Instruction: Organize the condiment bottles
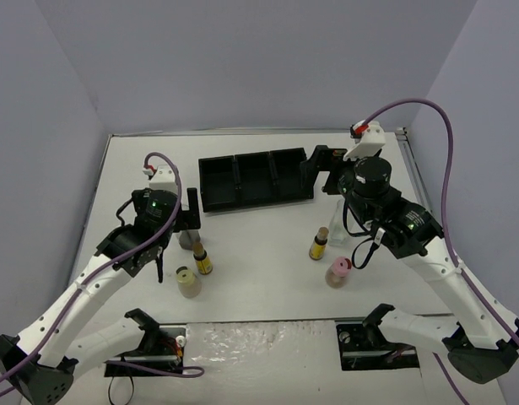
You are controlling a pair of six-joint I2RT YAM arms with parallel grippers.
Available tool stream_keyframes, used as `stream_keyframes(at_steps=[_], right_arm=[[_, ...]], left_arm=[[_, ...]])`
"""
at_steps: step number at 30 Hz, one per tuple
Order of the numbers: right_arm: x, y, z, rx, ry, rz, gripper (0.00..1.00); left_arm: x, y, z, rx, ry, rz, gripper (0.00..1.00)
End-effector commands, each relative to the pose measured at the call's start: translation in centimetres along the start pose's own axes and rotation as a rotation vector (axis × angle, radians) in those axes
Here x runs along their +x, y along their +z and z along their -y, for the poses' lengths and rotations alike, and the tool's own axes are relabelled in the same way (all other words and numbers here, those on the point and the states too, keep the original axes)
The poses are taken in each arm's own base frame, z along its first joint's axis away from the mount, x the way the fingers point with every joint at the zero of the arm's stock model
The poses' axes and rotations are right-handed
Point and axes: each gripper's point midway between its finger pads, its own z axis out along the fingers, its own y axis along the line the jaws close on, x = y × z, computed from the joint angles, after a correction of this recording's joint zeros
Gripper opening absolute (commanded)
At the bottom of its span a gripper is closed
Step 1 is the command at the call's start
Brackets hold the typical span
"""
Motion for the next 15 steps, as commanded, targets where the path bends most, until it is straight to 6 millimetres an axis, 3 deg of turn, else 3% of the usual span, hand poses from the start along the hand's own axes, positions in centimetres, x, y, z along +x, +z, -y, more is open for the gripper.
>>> stream_keyframes(at_steps=[1,15], right_arm=[[-2.0,-0.3,-0.9,-0.03,0.045,0.079,1.0],[-0.8,0.0,-0.9,-0.039,0.054,0.062,1.0]], left_arm=[[-1.4,0.8,1.0,0.045,-0.021,0.058,0.97],[0.6,3.6,-0.2,-0.021,-0.075,0.029,0.97]])
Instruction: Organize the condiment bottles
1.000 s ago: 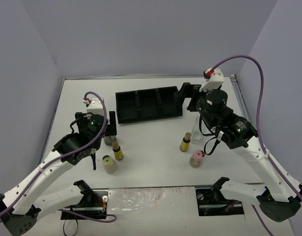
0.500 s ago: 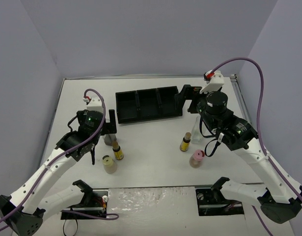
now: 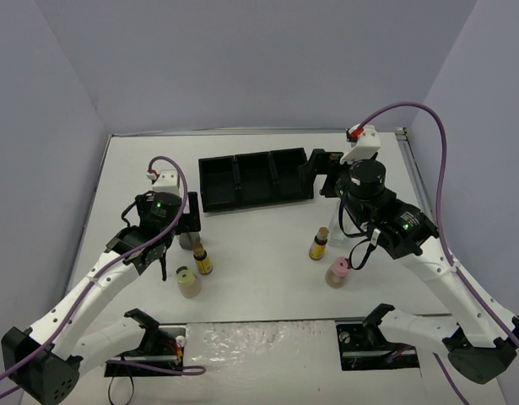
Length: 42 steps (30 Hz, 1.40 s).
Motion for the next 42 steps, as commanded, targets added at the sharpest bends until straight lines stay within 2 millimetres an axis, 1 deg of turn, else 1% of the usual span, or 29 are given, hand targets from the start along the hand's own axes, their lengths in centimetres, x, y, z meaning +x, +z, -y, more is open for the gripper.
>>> stream_keyframes(at_steps=[1,7,10,11,16,24,25,33,38,42], right_arm=[[-2.3,-0.5,-1.2,-0.048,0.054,0.088,1.0],[-1.9,-0.6,-1.0,-0.046,0.053,0.084,1.0],[-1.9,-0.8,-0.9,-0.044,0.053,0.089,1.0],[-1.9,-0.9,-0.8,-0.044,0.053,0.09,1.0],[-1.3,-0.7,-0.6,-0.035,0.048,0.08,1.0],[-1.1,-0.9,-0.3,-0.032,0.048,0.082,1.0],[-1.1,-0.9,-0.3,-0.032,0.048,0.082,1.0],[-0.2,-0.6,-0.1,-0.03,0.04,0.074,1.0],[0.3,-0.5,0.0,-0.026,0.033,0.068,1.0],[0.7,-0.4,0.2,-0.021,0.029,0.063,1.0]], left_arm=[[-2.1,1.0,0.7,0.009,-0.076,0.08,0.97],[-1.6,2.2,0.5,-0.009,-0.099,0.095,0.97],[-1.6,2.3,0.2,-0.019,-0.11,0.119,0.97],[-1.9,2.2,0.2,-0.018,-0.118,0.134,0.97],[-1.6,2.3,-0.1,-0.023,-0.131,0.166,0.97],[-1.1,2.8,-0.1,-0.007,-0.151,0.209,0.97],[-1.5,2.8,0.1,0.002,-0.158,0.223,0.97],[-0.8,3.3,0.2,0.019,-0.172,0.266,0.97],[-0.7,3.3,0.3,0.029,-0.175,0.282,0.97],[-1.1,2.7,0.4,0.042,-0.169,0.305,0.97]])
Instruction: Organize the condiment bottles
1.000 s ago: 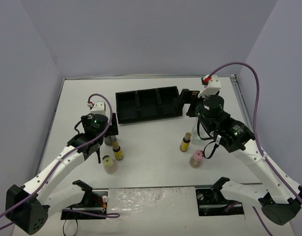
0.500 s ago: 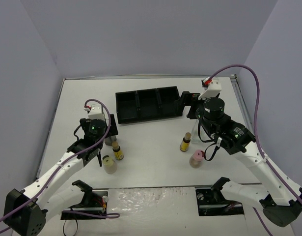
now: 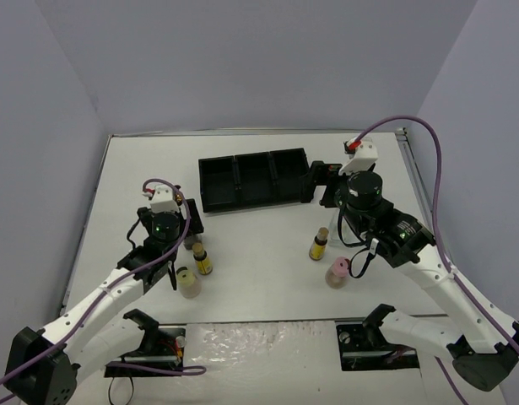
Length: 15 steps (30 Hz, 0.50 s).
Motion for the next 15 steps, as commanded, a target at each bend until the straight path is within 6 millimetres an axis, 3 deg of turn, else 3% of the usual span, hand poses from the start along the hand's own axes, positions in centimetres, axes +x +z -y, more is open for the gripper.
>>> stream_keyframes(at_steps=[1,10,15], right_arm=[[-2.0,-0.2,-0.6,-0.016,0.029,0.087,1.0],[-1.7,-0.1,-0.8,-0.023,0.038,0.088,1.0],[-1.6,-0.4,-0.6,-0.024,0.034,0.091,1.0]], left_arm=[[-2.7,-0.6,0.8,0.033,-0.031,0.094,0.97],[-3.4,-1.8,2.1,0.046,0.022,0.112,0.97],[-3.2,-1.2,2.6,0.008,0.053,0.108,0.97]])
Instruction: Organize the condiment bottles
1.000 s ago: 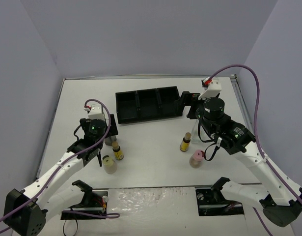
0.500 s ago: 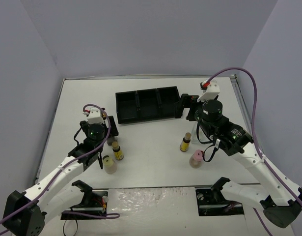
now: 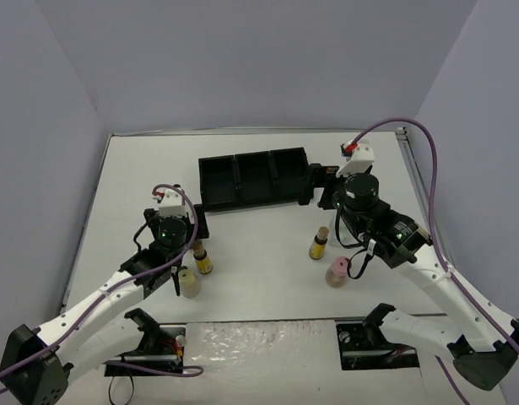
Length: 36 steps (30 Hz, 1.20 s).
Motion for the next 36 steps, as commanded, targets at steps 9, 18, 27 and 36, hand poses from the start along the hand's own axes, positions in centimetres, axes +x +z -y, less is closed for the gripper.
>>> stream_keyframes(at_steps=[9,18,27,36], right_arm=[[-3.1,-1.5,-0.2,-0.019,0.029,0.12,1.0],[-2.7,-1.7,0.0,-0.016,0.021,0.11,1.0],[-2.4,-1.9,0.2,-0.013,0.022,0.106,1.0],[-2.3,-2.0,0.5,-0.006,0.017,0.106,1.0]], left_arm=[[-3.6,1.0,-0.3,-0.133,-0.016,0.111,0.97],[-4.1,1.3,0.1,-0.128,-0.028,0.13,0.97],[-4.6,1.7,0.9,-0.108,-0.029,0.132,0.69],[-4.7,1.9,1.0,-0.109,-0.026,0.128,0.0]])
